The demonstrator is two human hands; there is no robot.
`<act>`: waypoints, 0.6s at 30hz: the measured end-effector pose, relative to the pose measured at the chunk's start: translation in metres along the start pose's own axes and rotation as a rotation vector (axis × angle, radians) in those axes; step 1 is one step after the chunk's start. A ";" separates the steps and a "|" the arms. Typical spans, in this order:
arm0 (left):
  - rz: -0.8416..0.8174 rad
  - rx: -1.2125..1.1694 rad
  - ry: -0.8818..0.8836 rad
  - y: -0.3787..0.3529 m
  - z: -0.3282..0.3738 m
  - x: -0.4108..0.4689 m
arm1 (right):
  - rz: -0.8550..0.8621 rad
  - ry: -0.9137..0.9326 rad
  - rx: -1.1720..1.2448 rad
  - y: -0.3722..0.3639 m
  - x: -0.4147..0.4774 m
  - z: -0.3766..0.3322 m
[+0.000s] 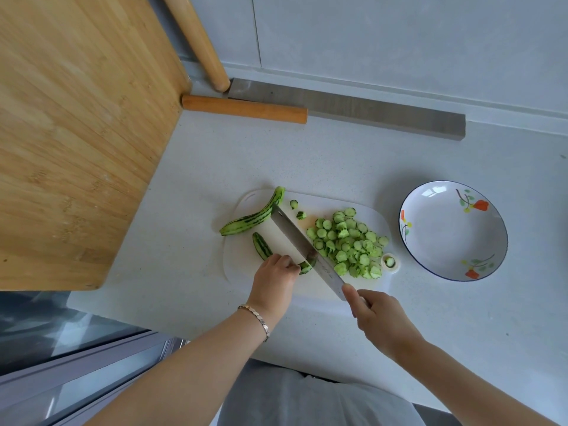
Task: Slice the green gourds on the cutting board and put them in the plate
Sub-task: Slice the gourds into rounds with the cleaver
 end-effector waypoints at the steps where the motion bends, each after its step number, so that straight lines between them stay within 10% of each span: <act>1: -0.006 0.001 0.000 -0.001 0.000 0.000 | -0.005 -0.001 -0.008 0.000 0.000 -0.001; 18: -0.019 0.023 0.008 0.000 -0.001 -0.001 | -0.006 -0.024 0.003 -0.002 0.006 0.000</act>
Point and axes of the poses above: each hand's wrist, its own x-axis towards the middle knuckle, its own y-axis out of the back of the hand, z = x × y, the point moved 1 cm from there along x, towards the middle knuckle, and after that the axes turned 4 degrees about x, right-handed, at the moved point
